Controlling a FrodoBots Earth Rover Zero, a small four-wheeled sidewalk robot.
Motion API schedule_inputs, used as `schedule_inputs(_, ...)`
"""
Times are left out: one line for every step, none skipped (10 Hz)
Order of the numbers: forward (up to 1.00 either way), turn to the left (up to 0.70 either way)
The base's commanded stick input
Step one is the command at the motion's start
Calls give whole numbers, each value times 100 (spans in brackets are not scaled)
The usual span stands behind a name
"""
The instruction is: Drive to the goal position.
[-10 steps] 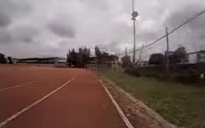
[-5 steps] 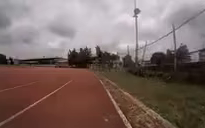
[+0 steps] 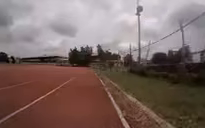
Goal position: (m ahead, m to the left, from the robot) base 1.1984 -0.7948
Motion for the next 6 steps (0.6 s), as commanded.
schedule_inputs(70, 0)
schedule_inputs(70, 0)
schedule_inputs(70, 0)
schedule_inputs(70, 0)
schedule_inputs(70, 0)
schedule_inputs(70, 0)
